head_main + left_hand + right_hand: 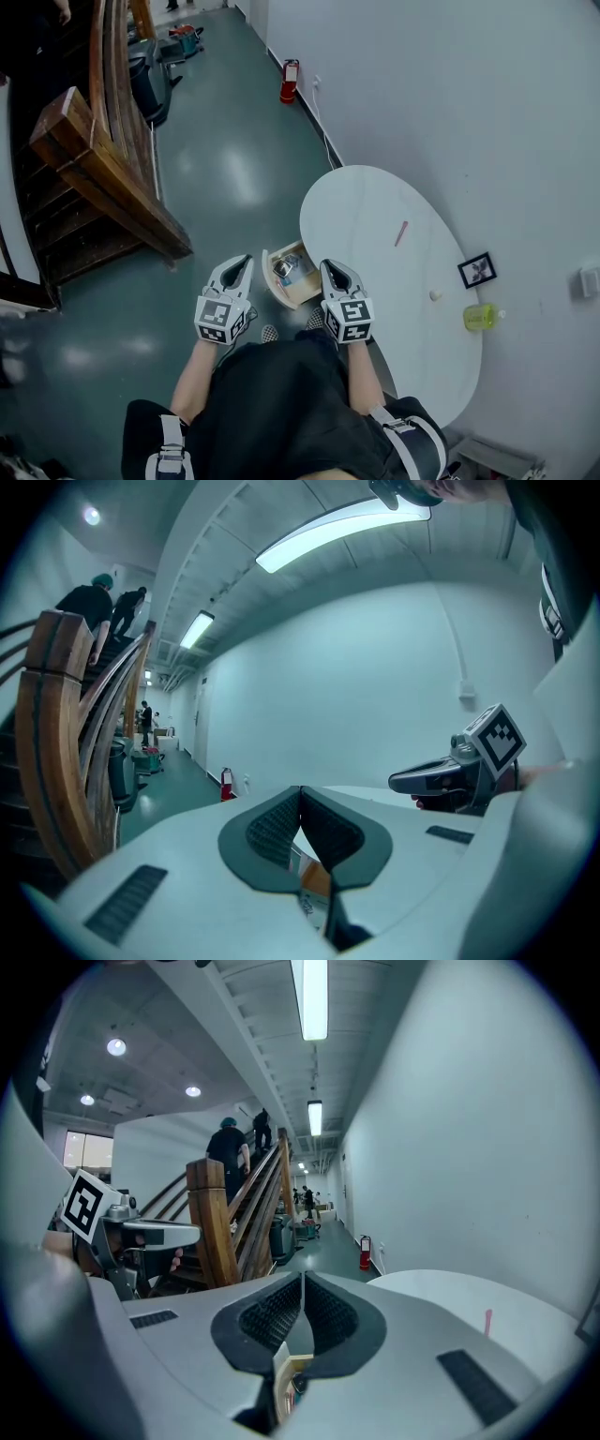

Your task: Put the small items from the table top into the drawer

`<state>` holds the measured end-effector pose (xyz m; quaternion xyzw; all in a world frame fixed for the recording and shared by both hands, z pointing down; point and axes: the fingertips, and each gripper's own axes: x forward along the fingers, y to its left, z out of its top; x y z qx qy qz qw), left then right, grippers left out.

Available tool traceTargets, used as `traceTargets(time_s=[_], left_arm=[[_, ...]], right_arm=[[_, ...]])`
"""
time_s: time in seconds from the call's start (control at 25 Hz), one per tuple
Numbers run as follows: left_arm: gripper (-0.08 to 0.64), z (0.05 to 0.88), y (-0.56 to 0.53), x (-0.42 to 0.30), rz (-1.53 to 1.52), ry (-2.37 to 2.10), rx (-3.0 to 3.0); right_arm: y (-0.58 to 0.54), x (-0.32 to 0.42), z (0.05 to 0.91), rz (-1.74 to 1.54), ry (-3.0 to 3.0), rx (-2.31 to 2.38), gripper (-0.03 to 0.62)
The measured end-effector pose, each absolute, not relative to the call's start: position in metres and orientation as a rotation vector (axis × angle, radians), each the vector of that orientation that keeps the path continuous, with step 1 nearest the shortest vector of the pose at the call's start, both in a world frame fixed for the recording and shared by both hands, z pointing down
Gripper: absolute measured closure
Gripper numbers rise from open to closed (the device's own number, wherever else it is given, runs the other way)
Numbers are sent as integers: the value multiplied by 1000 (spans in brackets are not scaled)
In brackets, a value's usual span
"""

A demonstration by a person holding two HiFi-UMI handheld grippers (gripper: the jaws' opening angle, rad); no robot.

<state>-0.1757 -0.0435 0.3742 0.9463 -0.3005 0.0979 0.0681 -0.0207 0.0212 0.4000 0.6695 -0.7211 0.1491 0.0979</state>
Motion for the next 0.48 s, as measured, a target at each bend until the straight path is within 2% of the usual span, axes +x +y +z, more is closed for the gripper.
traceTargets(time_s=[0.48], left_arm=[[540,375,-41,-141,271,-778,2886]], right_arm=[[31,3,409,485,-2066,2058,555]])
